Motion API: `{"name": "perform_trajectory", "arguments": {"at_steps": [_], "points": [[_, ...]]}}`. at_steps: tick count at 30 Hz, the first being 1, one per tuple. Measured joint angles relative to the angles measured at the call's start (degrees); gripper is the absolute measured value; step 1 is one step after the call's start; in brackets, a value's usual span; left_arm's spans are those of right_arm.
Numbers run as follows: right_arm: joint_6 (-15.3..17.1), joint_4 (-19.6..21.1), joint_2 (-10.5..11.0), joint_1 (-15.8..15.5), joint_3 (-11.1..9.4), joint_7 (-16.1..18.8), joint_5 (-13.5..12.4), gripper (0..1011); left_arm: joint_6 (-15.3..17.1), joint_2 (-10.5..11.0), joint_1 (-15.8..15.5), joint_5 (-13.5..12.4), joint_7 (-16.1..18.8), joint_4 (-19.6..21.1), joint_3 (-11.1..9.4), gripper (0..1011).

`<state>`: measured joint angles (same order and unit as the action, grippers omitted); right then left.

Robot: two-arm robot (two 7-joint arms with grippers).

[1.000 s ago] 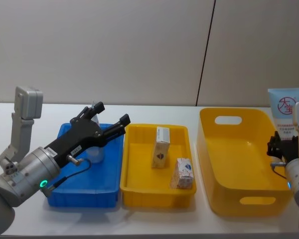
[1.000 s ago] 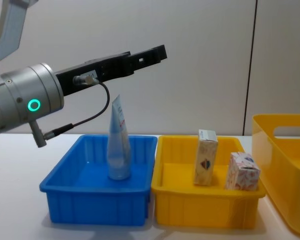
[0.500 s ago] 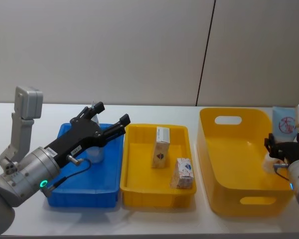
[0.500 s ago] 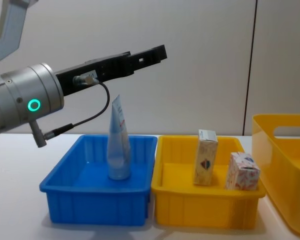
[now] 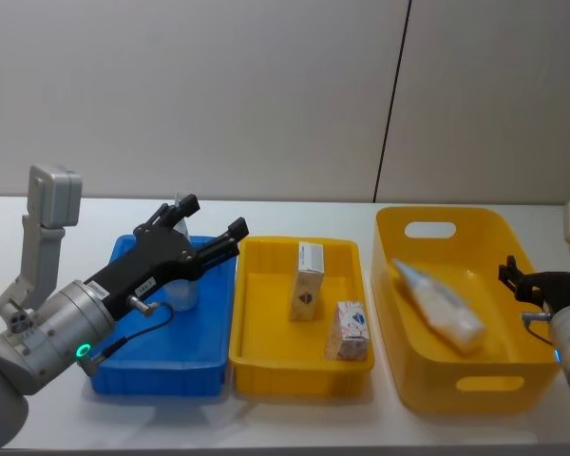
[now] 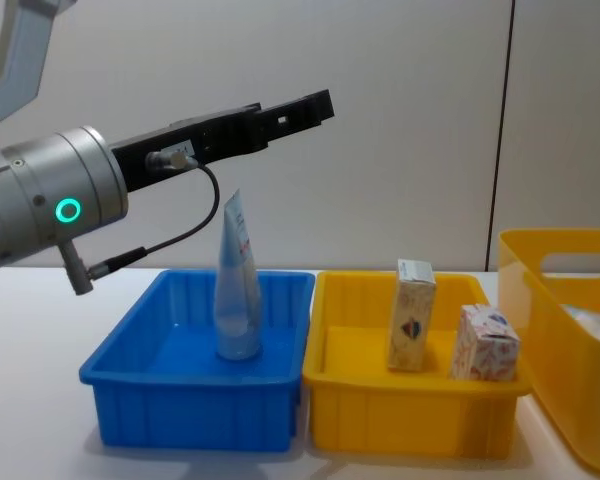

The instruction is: Bimanual collaborative sorting of washing and personal care products

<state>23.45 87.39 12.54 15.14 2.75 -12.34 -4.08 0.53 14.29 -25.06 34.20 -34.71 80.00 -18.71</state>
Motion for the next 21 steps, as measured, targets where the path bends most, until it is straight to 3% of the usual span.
{"name": "perform_trajectory", "arguments": {"at_steps": [10, 21], "points": [[-0.18, 0.28, -0.22, -0.06, -0.34, 0.28, -0.25, 1002, 0.00, 0.00, 0.00, 0.00, 0.00, 0.00, 0.00, 1001], [-1.90, 3.83, -2.17, -0.50, -2.61, 2.27, -3.82, 1002, 0.00, 0.00, 0.00, 0.00, 0.00, 0.00, 0.00, 1001]]}}
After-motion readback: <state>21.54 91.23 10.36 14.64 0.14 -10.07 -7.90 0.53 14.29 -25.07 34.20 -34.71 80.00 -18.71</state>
